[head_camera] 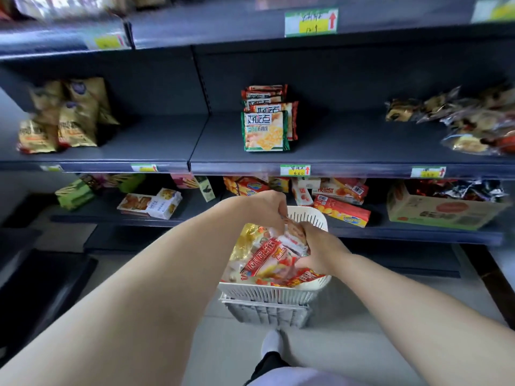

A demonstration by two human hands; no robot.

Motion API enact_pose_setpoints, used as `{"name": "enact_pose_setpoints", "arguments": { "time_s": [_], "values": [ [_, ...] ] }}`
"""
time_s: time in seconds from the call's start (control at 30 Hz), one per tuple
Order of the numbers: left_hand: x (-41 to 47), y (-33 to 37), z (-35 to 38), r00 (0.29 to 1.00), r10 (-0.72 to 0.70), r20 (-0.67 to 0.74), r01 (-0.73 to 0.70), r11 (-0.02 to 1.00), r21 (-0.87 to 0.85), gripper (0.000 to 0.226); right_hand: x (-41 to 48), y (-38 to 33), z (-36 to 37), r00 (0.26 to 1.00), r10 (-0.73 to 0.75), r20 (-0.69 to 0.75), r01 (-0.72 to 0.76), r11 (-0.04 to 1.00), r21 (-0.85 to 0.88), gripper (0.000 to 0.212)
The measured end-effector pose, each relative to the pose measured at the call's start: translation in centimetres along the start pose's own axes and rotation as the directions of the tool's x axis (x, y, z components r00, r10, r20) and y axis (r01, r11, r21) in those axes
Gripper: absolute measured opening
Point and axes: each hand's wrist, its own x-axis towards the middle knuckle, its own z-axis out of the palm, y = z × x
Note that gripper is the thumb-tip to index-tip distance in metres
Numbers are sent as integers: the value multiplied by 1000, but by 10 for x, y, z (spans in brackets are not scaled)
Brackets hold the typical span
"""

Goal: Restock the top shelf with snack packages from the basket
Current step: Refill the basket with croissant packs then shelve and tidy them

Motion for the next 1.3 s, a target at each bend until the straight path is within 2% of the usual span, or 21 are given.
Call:
{"name": "enact_pose_setpoints", "arguments": {
  "time_s": [0.1,0.2,0.23,0.3,0.37,0.43,0.53,0.6,0.7,0.8,0.87,1.0,1.03,1.2,1.3],
  "values": [
    [-12,8,4,976,16,-217,-14,1000,13,39,-13,1,-2,995,91,-40,-87,991,97,66],
    [-28,8,6,860,-82,-503,49,996,-77,45,-22,11,-2,971,238,-22,-218,920,325,81],
    [-33,5,7,799,-115,-590,71,993,-98,45,-26,14,-3,962,273,-4,-243,860,449,86],
    [-42,-5,10,702,-222,-677,133,974,-182,42,-37,18,-7,942,332,57,-276,662,697,84],
    [-48,-14,14,683,-373,-628,237,926,-293,40,-43,23,-9,927,351,130,-303,498,813,81],
    [-56,-17,21,724,-479,-496,315,870,-380,36,-47,25,-9,927,343,152,-294,414,862,83],
    [-70,-12,34,807,-514,-289,350,812,-467,36,-47,29,-5,931,328,159,-267,316,910,82],
    [-70,-14,45,837,-510,-201,336,767,-546,49,-53,28,-6,940,292,177,-259,272,927,72],
    [-76,-10,57,839,-539,-74,317,594,-739,52,-60,26,-8,957,223,187,-237,227,945,67],
    [-82,-4,60,876,-482,21,248,412,-877,49,-63,23,-11,966,193,171,-214,230,949,72],
    [-85,0,59,886,-464,8,197,362,-911,46,-66,18,-14,968,216,126,-182,260,948,67],
    [-87,13,54,879,-463,-113,97,406,-909,40,-69,10,-28,960,272,-65,-101,553,827,52],
    [-88,18,51,875,-458,-154,56,414,-909,38,-69,8,-32,955,278,-107,-83,595,800,51],
    [-92,39,31,844,-426,-324,-136,415,-900,33,-75,-6,-60,919,265,-293,95,571,815,55],
    [-97,53,17,815,-433,-385,-215,391,-895,29,-74,-11,-76,863,253,-437,175,662,729,55]
  ]
}}
